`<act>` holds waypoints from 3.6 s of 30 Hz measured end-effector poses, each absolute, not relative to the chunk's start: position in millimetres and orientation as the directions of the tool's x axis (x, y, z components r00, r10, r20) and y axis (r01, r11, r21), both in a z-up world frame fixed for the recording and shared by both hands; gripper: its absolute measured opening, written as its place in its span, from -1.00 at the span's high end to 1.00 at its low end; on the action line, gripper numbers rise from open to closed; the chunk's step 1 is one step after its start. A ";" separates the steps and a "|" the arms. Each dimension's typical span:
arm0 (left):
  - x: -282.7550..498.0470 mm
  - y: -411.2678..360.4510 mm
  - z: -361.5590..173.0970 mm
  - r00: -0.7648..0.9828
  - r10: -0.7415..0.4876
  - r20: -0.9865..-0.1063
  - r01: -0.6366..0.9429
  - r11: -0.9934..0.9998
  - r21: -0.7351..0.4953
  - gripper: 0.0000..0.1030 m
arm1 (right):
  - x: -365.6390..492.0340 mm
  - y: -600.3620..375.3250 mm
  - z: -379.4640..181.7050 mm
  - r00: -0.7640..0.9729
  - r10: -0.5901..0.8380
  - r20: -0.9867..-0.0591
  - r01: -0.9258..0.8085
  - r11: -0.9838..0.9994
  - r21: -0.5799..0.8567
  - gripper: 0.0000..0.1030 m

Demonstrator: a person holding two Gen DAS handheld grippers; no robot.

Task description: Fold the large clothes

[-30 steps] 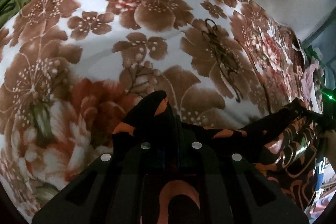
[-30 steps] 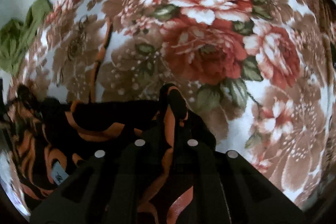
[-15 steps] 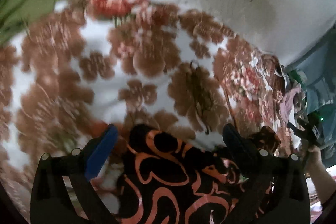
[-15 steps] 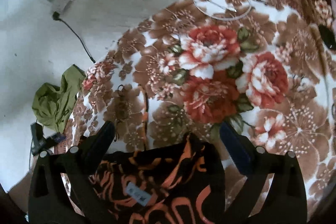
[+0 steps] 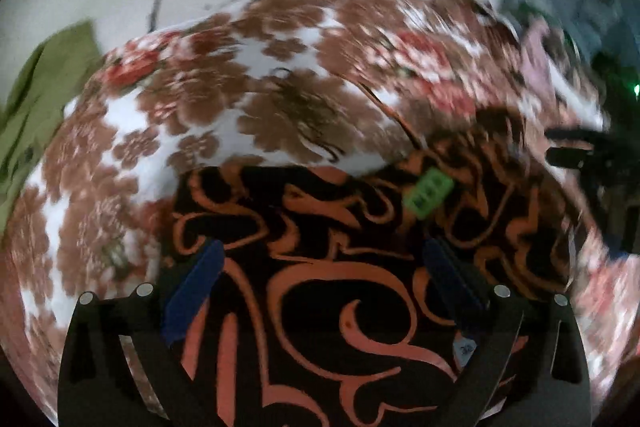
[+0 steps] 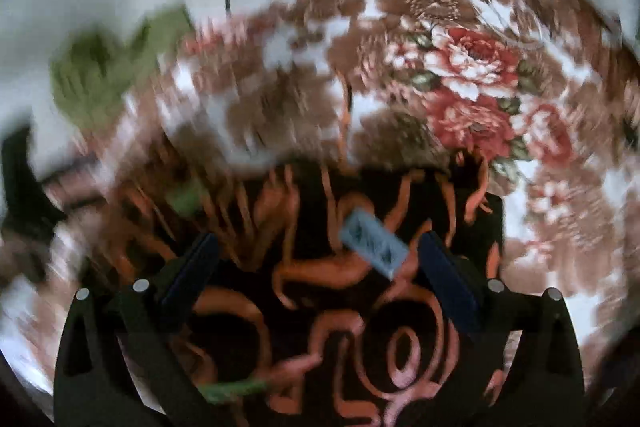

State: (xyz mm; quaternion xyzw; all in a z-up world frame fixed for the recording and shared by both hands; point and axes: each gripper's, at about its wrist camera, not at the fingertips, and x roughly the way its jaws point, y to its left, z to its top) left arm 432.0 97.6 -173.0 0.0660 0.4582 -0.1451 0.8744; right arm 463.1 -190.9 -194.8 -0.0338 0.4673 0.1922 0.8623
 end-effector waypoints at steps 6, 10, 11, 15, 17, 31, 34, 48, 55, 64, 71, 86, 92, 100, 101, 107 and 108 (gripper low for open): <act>466.9 89.3 -215.0 0.477 -0.140 -0.868 0.243 0.970 -0.023 -0.89 | 462.2 -174.0 -246.4 0.487 0.100 -0.868 -0.377 0.920 -0.106 -0.91; 488.6 88.9 -236.6 0.450 -0.106 -0.887 0.215 0.977 -0.008 -0.89 | 489.3 -179.0 -265.6 0.431 0.134 -0.892 -0.338 0.941 -0.021 -0.91; 494.1 88.7 -240.9 0.445 -0.094 -0.890 0.215 0.977 0.004 -0.89 | 495.0 -177.2 -267.4 0.425 0.136 -0.895 -0.338 0.941 -0.017 -0.91; 522.2 99.3 -248.6 0.435 -0.096 -0.895 0.216 0.976 0.000 -0.92 | 523.4 -177.3 -267.9 0.419 0.144 -0.897 -0.344 0.939 -0.010 -0.91; 534.7 109.7 -249.7 0.436 -0.105 -0.894 0.194 0.981 -0.021 -0.92 | 536.9 -180.2 -263.3 0.423 0.141 -0.895 -0.336 0.942 -0.010 -0.91; 519.3 141.1 -207.7 0.547 -0.061 -0.835 0.103 0.995 -0.005 -0.89 | 558.2 -197.2 -243.1 0.514 0.147 -0.845 -0.326 0.945 -0.033 -0.91; 483.6 149.2 -178.7 0.580 -0.059 -0.813 0.076 0.997 -0.018 -0.89 | 527.6 -199.7 -219.2 0.538 0.163 -0.827 -0.298 0.955 -0.006 -0.91; 389.7 69.9 -236.7 0.554 -0.007 -0.832 0.164 0.981 0.101 -0.90 | 410.2 -136.9 -262.3 0.583 0.078 -0.809 -0.400 0.894 -0.203 -0.91; 380.5 133.0 -241.5 0.535 0.081 -0.841 0.075 0.987 0.143 -0.92 | 411.9 -186.3 -262.9 0.611 -0.031 -0.791 -0.333 0.896 -0.293 -0.91; 297.7 199.1 -179.3 0.571 0.135 -0.810 -0.074 0.991 0.113 -0.89 | 377.0 -202.5 -222.3 0.604 0.018 -0.797 -0.308 0.927 -0.213 -0.91; 212.9 234.5 -217.5 0.544 -0.068 -0.836 -0.342 0.892 -0.295 -0.89 | 347.7 -155.2 -207.3 0.590 0.095 -0.802 -0.353 0.924 -0.151 -0.91; 204.2 210.5 -301.1 0.787 -0.187 -0.588 -0.403 0.566 -0.719 -0.89 | 354.7 -129.5 -215.8 0.557 0.106 -0.823 -0.391 0.909 -0.147 -0.91; 229.0 216.4 -312.0 0.848 -0.226 -0.479 -0.321 0.500 -0.804 -0.89 | 369.7 -135.2 -225.7 0.538 0.092 -0.838 -0.373 0.917 -0.138 -0.91; 279.1 214.9 -285.9 0.839 -0.283 -0.465 -0.244 0.568 -0.786 -0.89 | 381.6 -137.1 -239.3 0.524 0.089 -0.847 -0.371 0.919 -0.133 -0.91; 284.8 213.0 -281.2 0.843 -0.290 -0.454 -0.224 0.577 -0.785 -0.89 | 383.0 -137.5 -240.3 0.521 0.091 -0.849 -0.369 0.921 -0.128 -0.91; 286.8 209.6 -304.5 0.732 -0.201 -0.651 -0.444 0.584 -0.680 -0.86 | 388.6 -136.3 -244.7 0.513 0.104 -0.852 -0.369 0.923 -0.109 -0.91; 281.1 208.6 -302.7 0.740 -0.189 -0.645 -0.453 0.570 -0.686 -0.85 | 390.1 -136.2 -245.3 0.511 0.106 -0.853 -0.370 0.923 -0.107 -0.91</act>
